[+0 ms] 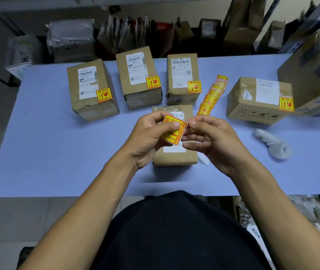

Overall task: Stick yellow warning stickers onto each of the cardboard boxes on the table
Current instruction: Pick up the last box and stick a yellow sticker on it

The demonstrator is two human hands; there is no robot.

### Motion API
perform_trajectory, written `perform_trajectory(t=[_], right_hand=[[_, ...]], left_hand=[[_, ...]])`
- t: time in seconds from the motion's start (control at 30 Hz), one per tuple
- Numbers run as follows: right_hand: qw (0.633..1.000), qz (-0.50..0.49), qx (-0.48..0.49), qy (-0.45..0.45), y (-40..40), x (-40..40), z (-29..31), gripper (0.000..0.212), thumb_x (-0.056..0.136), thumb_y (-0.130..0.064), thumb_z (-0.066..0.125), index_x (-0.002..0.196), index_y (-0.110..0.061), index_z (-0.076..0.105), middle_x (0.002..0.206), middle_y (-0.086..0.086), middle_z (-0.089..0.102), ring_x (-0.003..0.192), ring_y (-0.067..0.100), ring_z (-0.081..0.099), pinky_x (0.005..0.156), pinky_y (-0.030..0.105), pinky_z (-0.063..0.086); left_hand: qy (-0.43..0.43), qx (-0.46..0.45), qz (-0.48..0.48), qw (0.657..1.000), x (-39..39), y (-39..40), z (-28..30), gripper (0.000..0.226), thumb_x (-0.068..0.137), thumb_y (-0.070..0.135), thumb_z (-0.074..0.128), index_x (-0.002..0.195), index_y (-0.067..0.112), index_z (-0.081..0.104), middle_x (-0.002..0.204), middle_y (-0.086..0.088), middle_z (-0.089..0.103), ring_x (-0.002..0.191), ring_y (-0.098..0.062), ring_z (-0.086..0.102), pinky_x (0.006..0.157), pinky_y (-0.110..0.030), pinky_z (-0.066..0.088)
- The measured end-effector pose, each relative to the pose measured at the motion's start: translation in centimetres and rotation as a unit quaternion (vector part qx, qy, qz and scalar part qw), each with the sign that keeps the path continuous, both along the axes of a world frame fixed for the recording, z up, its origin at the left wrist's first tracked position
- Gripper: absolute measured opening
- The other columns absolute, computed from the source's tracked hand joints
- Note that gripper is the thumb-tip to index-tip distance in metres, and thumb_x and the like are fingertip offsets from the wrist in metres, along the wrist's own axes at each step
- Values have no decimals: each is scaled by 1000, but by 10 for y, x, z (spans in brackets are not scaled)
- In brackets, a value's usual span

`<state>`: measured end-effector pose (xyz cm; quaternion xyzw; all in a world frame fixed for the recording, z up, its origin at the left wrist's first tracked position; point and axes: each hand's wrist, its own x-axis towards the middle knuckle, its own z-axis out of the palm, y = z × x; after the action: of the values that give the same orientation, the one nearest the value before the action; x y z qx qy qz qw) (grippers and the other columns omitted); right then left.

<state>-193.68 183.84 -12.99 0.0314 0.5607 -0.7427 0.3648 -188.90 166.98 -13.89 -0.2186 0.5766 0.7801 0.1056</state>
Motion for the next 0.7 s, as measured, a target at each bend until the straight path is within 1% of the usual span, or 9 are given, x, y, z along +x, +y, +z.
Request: perform_trajectory(t=[0.13, 0.27, 0.4, 0.47, 0.6, 0.7], right_hand=[[1000, 9, -14, -16, -1, -1, 5, 17, 94, -8, 59, 80, -12, 68, 78, 13, 72, 71, 21, 72, 58, 26, 59], [1000, 18, -13, -15, -2, -1, 6, 16, 95, -8, 58, 83, -10, 68, 80, 14, 73, 73, 21, 73, 59, 27, 60], [999, 30, -21, -5, -1, -3, 7, 20, 95, -9, 58, 81, -14, 71, 81, 12, 73, 75, 19, 73, 61, 28, 61], [999, 36, -26, 0, -1, -4, 7, 19, 96, -11, 58, 81, -15, 71, 83, 10, 73, 77, 18, 72, 61, 29, 61], [998, 41, -43, -1, 0, -4, 6, 19, 94, -16, 60, 80, -20, 72, 86, 9, 73, 82, 18, 72, 61, 29, 61], [997, 29, -64, -18, -1, -3, 6, 9, 88, -21, 64, 82, -20, 70, 84, 6, 71, 80, 17, 71, 60, 28, 61]], left_hand=[[2, 9, -6, 1000, -1, 0, 4, 12, 92, 2, 61, 87, 12, 65, 71, -2, 69, 57, -11, 62, 51, -20, 50], [8, 15, -12, 1000, -3, -1, 7, 15, 92, -1, 59, 85, 12, 65, 68, 0, 70, 55, -9, 62, 48, -19, 49], [16, 26, -16, 999, -6, -2, 10, 20, 92, -2, 58, 81, 12, 65, 68, -1, 70, 54, -9, 62, 48, -18, 48], [23, 24, -20, 999, -7, -2, 12, 20, 93, -2, 57, 80, 12, 65, 67, 0, 70, 54, -9, 63, 48, -18, 49], [29, 29, -26, 999, -9, -2, 14, 17, 92, -1, 60, 81, 11, 65, 68, 0, 70, 57, -10, 65, 51, -18, 50], [38, 35, -7, 999, -11, 0, 13, 11, 87, 2, 68, 92, 11, 65, 75, -2, 72, 65, -13, 69, 57, -21, 54]])
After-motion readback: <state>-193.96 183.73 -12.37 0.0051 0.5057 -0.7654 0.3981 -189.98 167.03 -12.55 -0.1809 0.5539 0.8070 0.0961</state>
